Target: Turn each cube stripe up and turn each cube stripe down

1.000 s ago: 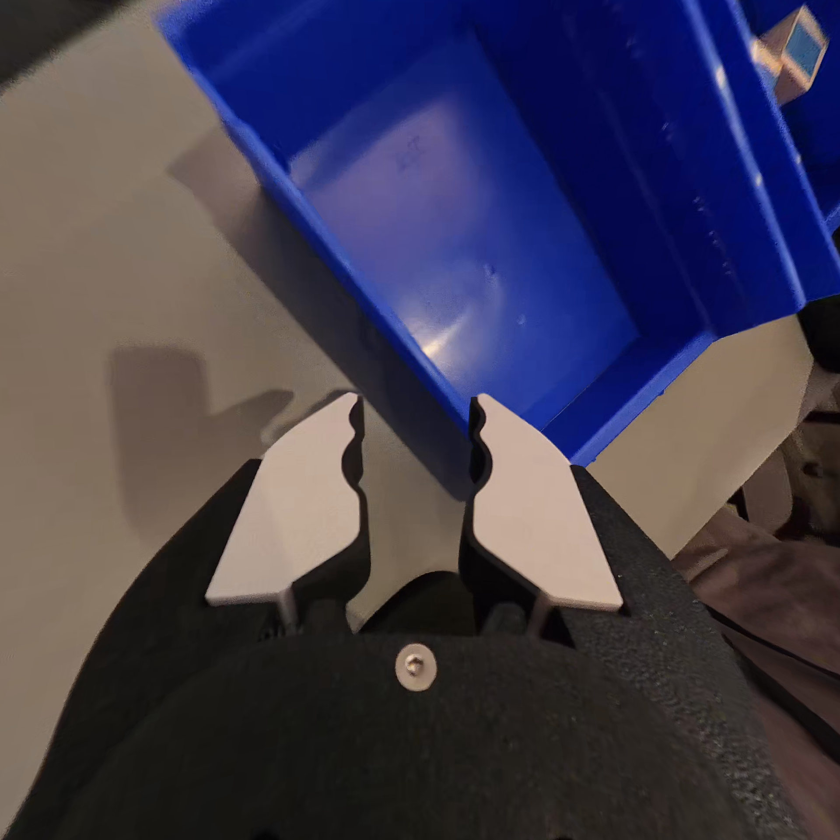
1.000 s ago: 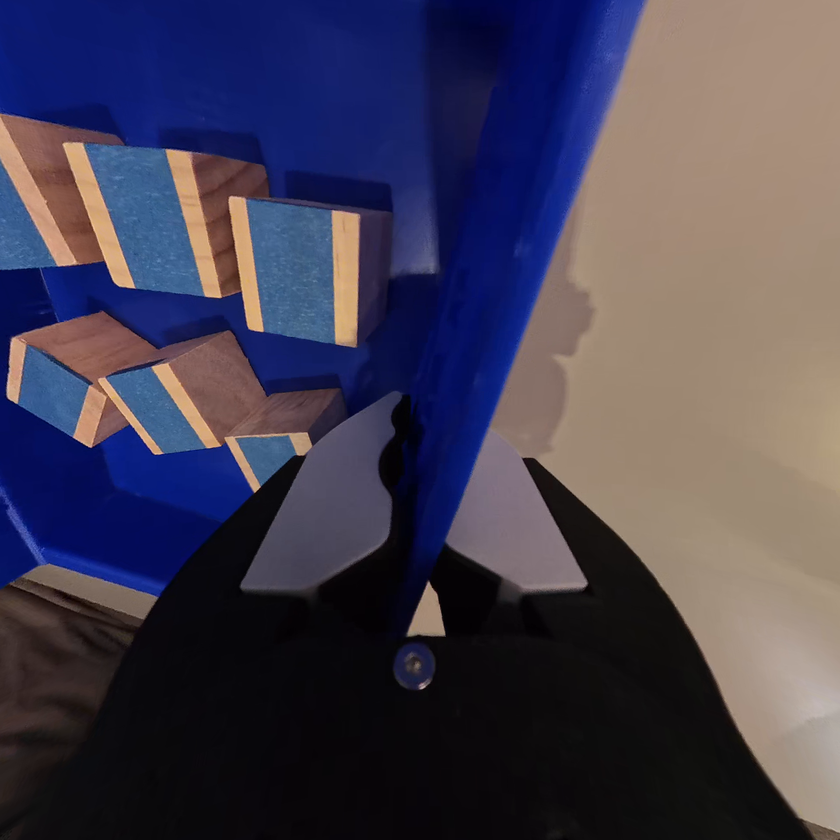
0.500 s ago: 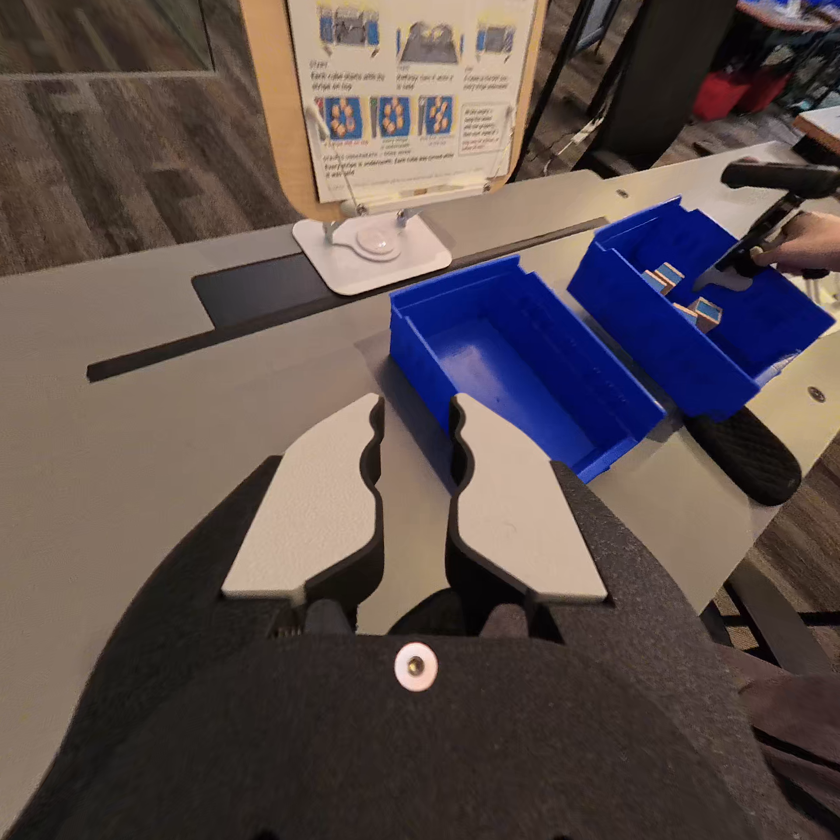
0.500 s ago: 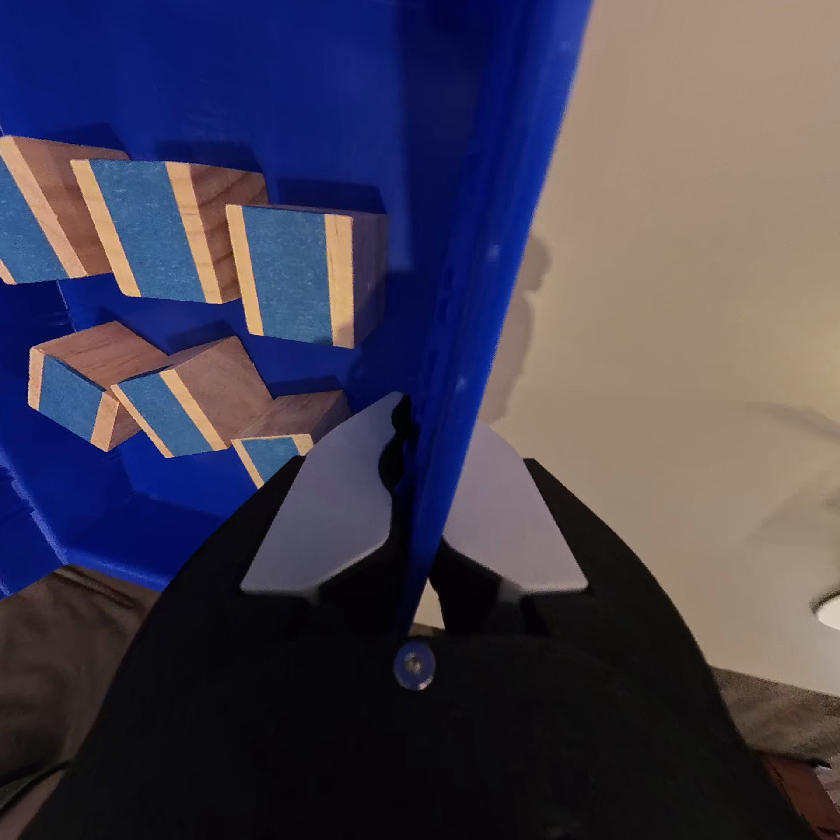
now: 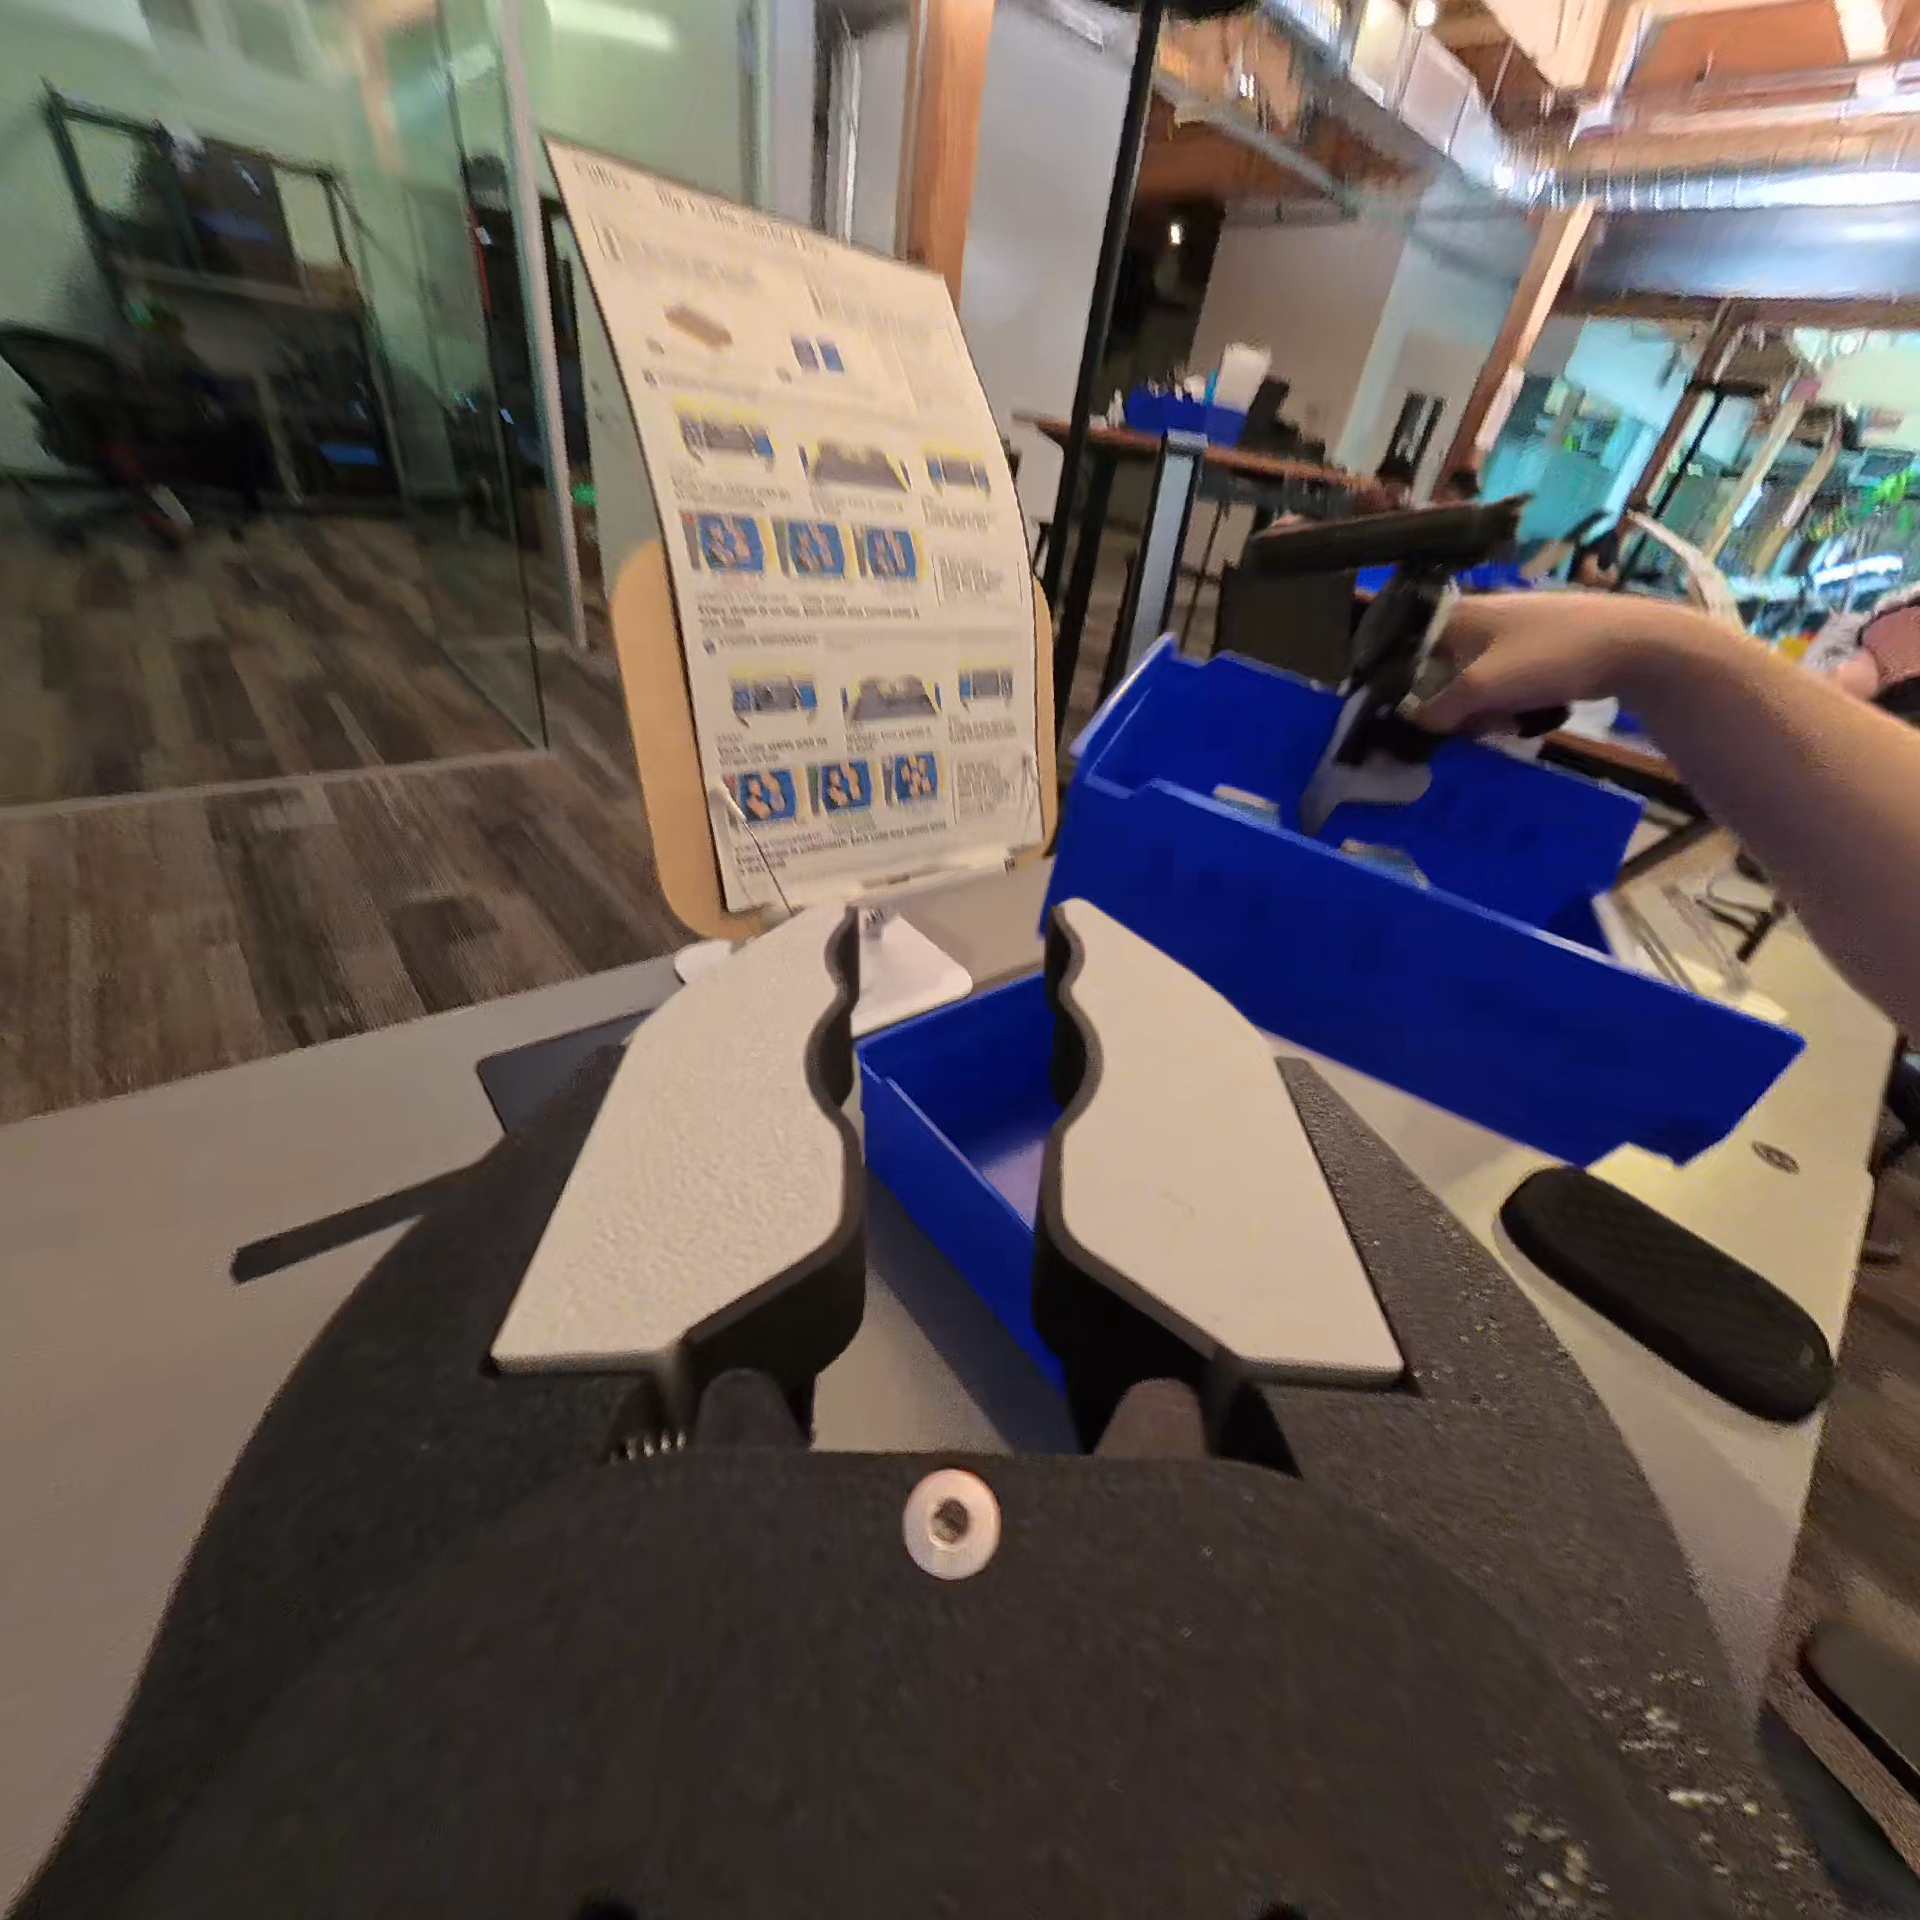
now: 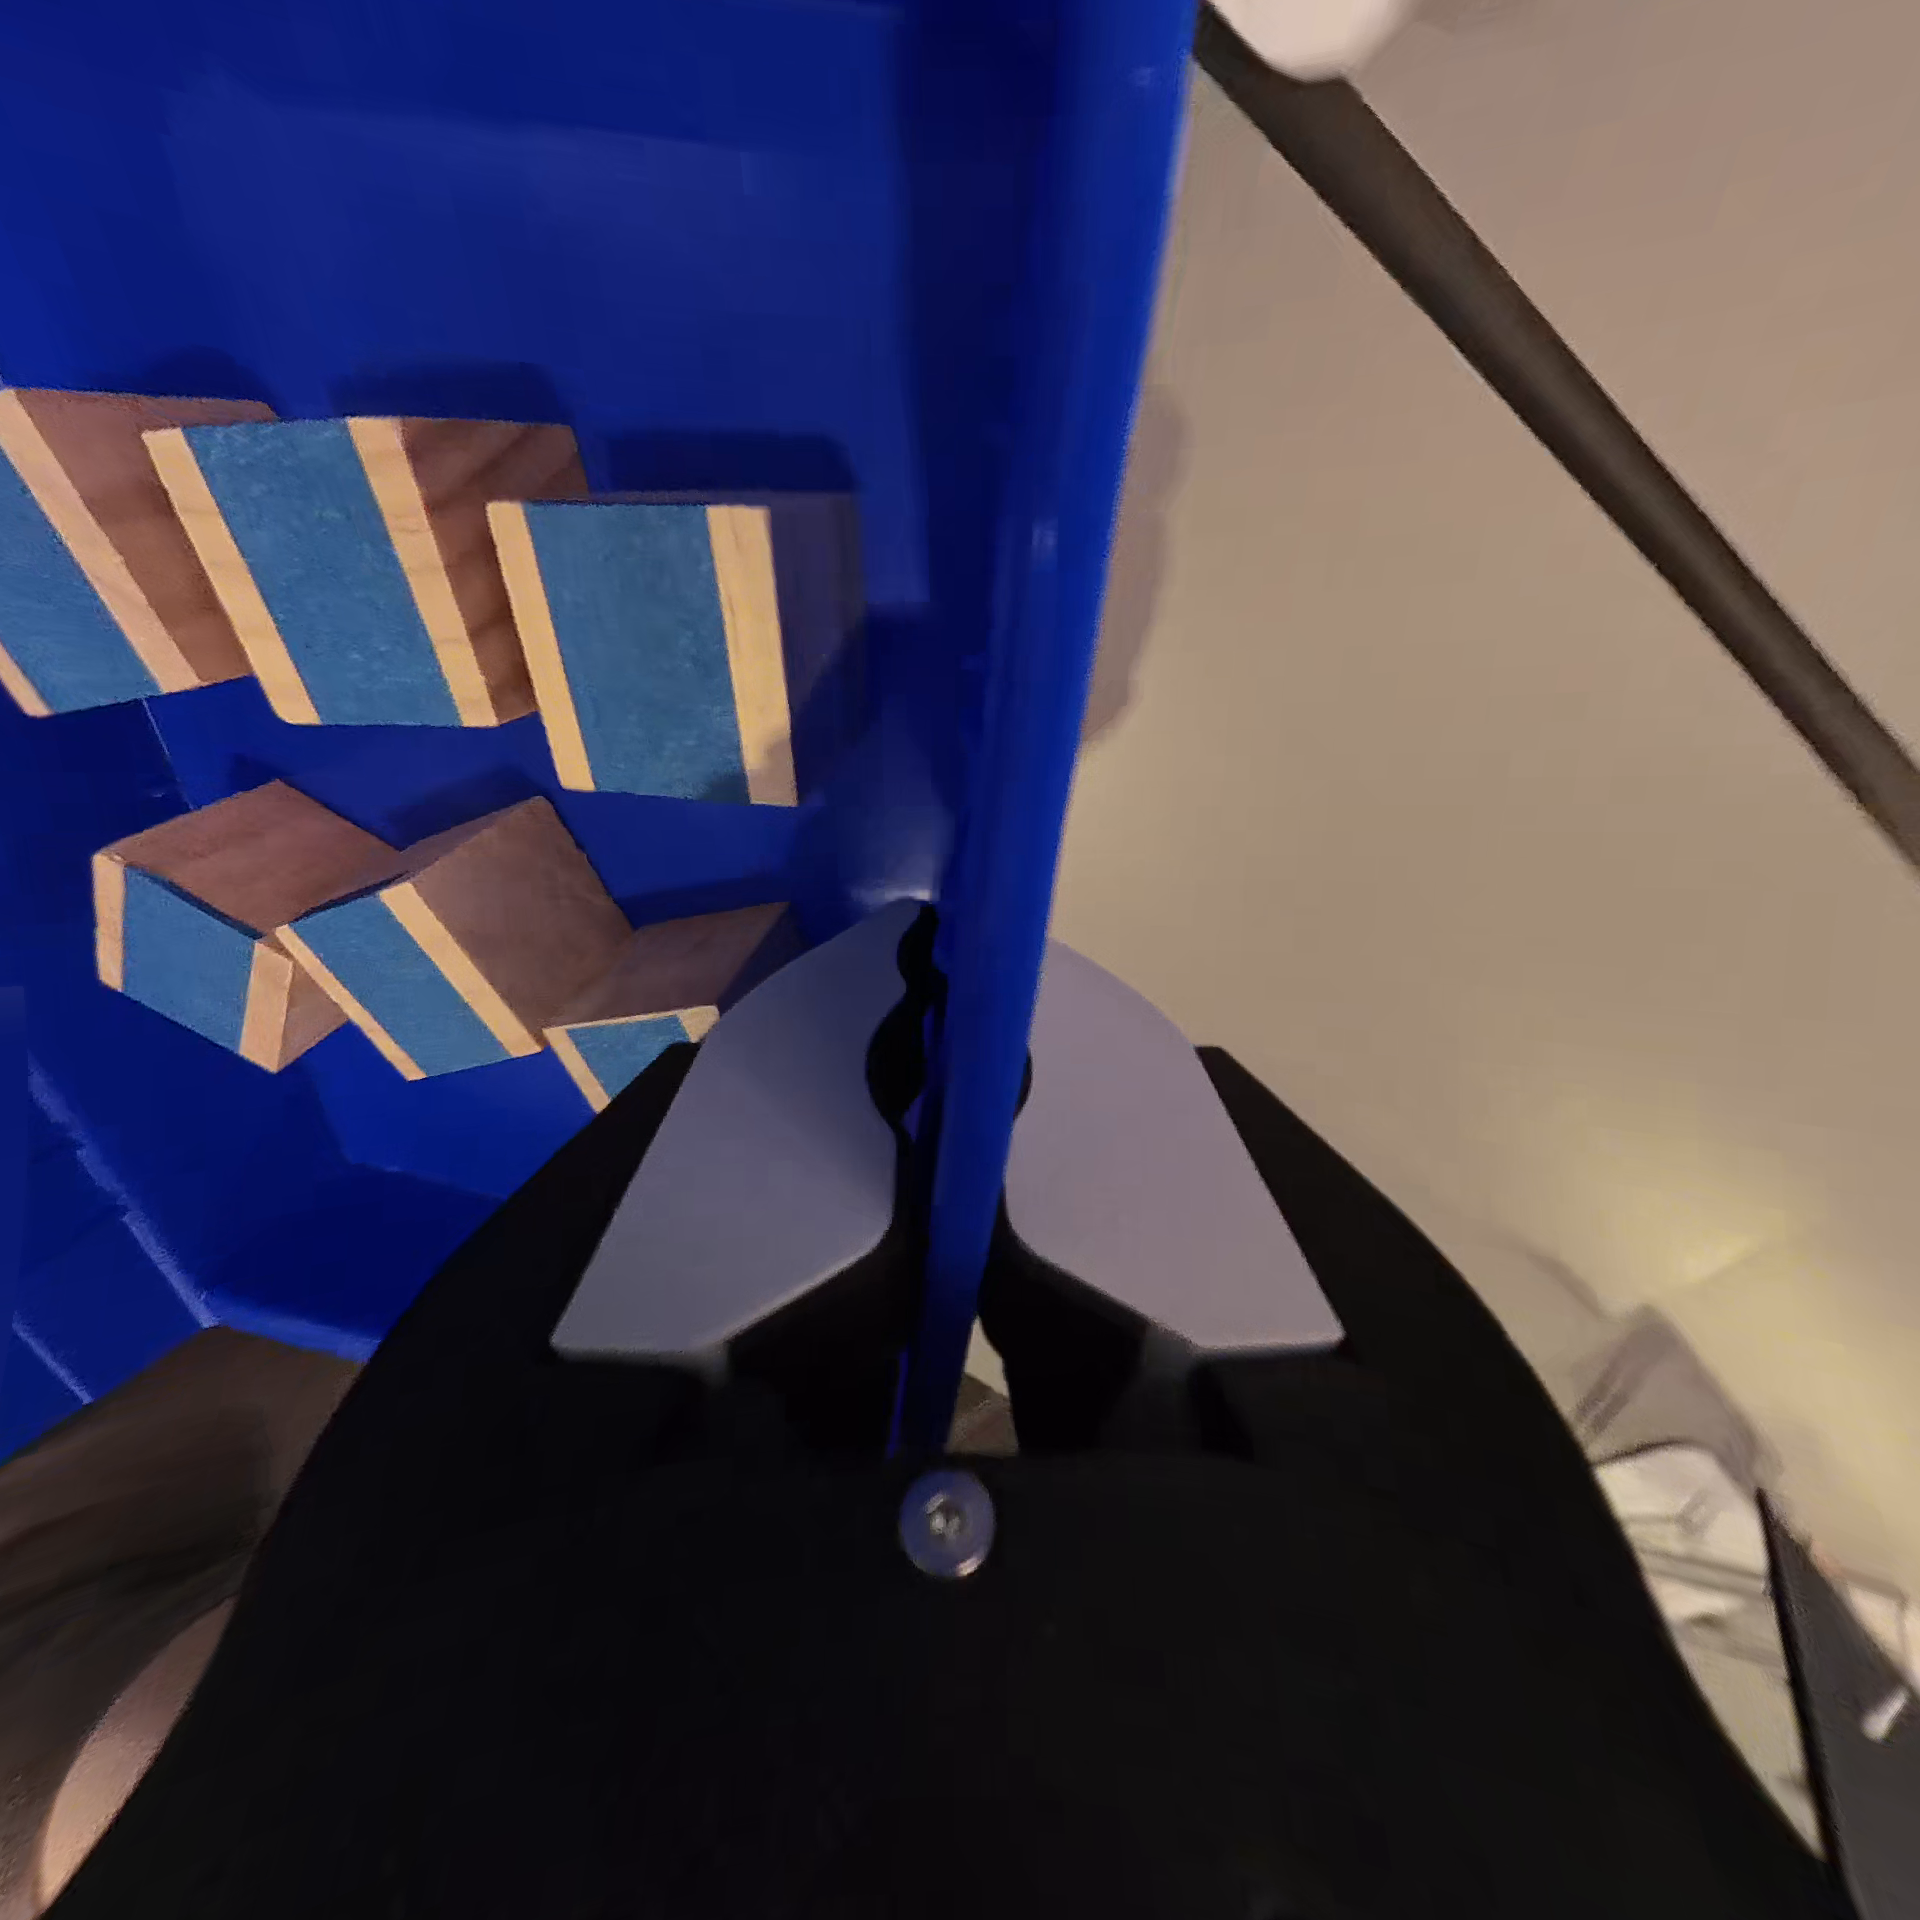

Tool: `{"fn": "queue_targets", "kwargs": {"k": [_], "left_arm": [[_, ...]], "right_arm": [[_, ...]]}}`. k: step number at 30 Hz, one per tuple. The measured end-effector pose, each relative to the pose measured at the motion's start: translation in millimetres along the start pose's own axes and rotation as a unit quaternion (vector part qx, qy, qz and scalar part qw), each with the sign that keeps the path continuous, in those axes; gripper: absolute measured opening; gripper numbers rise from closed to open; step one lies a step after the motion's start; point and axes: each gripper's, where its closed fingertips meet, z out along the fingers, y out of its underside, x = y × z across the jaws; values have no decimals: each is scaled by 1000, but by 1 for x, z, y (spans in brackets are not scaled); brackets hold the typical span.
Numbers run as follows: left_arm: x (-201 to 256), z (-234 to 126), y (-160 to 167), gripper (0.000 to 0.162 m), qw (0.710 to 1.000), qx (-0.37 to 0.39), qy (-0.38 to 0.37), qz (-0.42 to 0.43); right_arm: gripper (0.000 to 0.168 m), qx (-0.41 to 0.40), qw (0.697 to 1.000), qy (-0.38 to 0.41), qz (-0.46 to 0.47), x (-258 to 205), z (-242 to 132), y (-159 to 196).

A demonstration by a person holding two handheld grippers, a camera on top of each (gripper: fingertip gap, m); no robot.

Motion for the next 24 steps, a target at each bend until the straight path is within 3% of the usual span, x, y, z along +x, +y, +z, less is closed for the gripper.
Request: {"fn": "queue_targets", "kwargs": {"k": [6,13,18,24], "left_arm": [[3,-29,-10,33,999,43,-29,3],[13,-38,-10,33,999,41,-33,7],[15,-31,2,36,1000,4,-16,5],[17,-24,9,36,1000,-17,9,5]], "right_arm": [[8,-4,992,-36,-123,-115,41,-112],[8,-29,982,-69,-173,-219,103,-199],[8,-52,981,-71,-175,-264,158,-236],[8,-69,985,-68,-143,-280,228,-253]]}}
